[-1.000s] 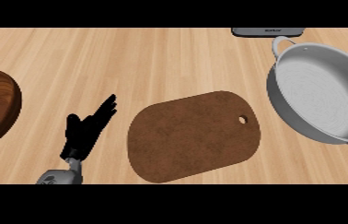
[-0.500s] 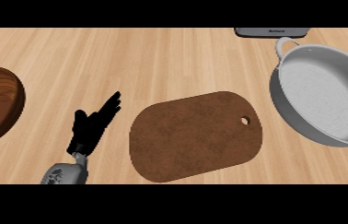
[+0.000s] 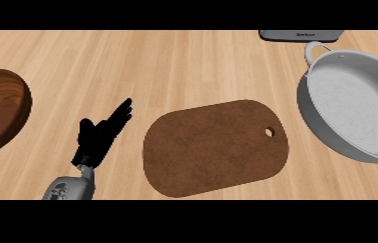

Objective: Pick the can from the cutting board and place it in the pot

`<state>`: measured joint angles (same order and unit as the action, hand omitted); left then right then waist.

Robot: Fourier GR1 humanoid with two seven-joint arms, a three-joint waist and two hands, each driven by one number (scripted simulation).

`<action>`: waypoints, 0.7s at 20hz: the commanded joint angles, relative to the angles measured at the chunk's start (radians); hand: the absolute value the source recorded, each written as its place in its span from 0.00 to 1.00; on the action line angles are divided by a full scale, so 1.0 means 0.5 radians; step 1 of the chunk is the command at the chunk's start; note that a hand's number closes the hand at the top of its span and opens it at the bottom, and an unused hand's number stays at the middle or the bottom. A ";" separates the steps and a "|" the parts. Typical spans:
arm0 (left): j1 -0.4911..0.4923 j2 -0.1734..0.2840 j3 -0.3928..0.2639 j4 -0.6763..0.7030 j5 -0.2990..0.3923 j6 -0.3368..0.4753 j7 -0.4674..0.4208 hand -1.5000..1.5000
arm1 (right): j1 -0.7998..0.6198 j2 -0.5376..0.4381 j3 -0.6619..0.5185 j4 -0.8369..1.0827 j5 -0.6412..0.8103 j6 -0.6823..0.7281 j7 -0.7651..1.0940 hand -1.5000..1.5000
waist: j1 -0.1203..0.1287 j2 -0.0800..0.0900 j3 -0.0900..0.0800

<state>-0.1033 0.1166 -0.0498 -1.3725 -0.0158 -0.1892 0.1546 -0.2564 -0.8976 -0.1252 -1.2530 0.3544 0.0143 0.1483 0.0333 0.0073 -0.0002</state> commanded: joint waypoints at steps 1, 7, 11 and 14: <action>-0.062 -0.046 -0.024 0.052 -0.029 0.030 0.005 0.50 | -0.189 -0.036 0.264 0.119 0.363 0.000 0.225 1.00 | 0.012 0.006 -0.002; -0.063 -0.075 -0.037 0.042 -0.037 0.041 -0.013 0.50 | -0.560 0.235 0.516 0.588 0.517 0.299 0.457 1.00 | 0.045 0.012 0.000; 0.018 -0.070 -0.055 0.008 -0.063 0.050 -0.036 0.50 | -0.622 0.326 0.479 0.861 0.447 0.539 0.658 0.00 | 0.026 0.004 0.001; -0.053 -0.071 -0.019 0.049 -0.061 0.068 -0.005 0.50 | -0.849 0.419 0.477 1.121 0.508 0.591 0.517 0.00 | -0.013 -0.001 0.002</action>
<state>-0.1199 0.0923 -0.0622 -1.3491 -0.0361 -0.1751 0.1474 -0.5794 -0.7370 0.1093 -0.8290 0.5863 0.2534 0.4166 0.0407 0.0100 0.0005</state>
